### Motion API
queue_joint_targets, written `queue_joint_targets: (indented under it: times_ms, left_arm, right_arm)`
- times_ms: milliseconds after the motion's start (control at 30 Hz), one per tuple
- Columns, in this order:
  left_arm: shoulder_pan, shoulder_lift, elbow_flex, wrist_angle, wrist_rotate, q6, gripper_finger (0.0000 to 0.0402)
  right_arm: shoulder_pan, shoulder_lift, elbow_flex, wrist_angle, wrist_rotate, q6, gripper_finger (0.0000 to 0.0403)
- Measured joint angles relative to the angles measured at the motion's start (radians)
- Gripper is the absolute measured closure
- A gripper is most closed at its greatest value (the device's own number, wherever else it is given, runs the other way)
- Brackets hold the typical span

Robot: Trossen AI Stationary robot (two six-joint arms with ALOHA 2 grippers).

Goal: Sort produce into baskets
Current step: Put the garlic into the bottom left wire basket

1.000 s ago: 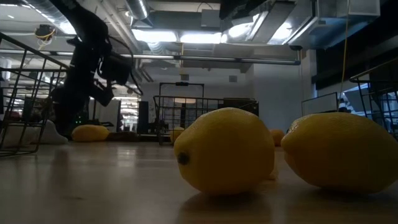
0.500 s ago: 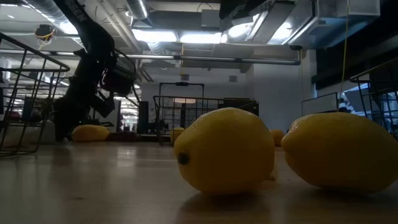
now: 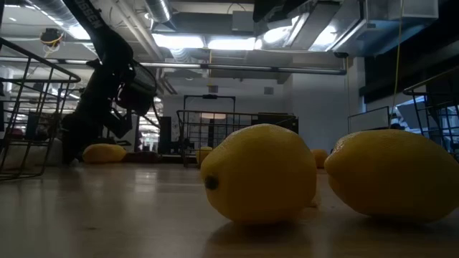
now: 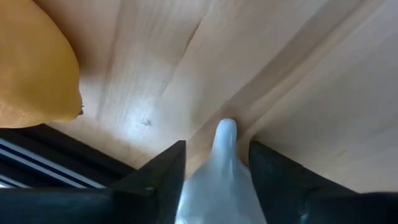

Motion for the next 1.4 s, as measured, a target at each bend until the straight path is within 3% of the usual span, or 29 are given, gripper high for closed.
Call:
queue_joint_targets:
  times_ms: [367,600,1067,1267,1400]
  left_arm:
    - [-0.093,-0.011,0.003,0.002,0.004,0.008,0.0328]
    - [-0.167,-0.143,0.021,-0.007,0.004,0.009,0.0365]
    - [-0.27,-0.578,0.029,-0.093,0.015,-0.124,0.0369]
    - [-0.321,-0.713,0.103,-0.12,0.115,-0.206,0.0369]
    - [-0.373,-0.794,0.161,-0.118,0.247,-0.239,0.0369]
  right_arm:
    - [0.0,0.0,0.0,0.0,0.0,0.0,0.0013]
    - [0.0,0.0,0.0,0.0,0.0,0.0,0.0013]
    - [0.0,0.0,0.0,0.0,0.0,0.0,0.0013]
    - [0.0,0.0,0.0,0.001,0.002,0.0,0.0013]
    - [0.0,0.0,0.0,0.001,0.007,0.0,0.0013]
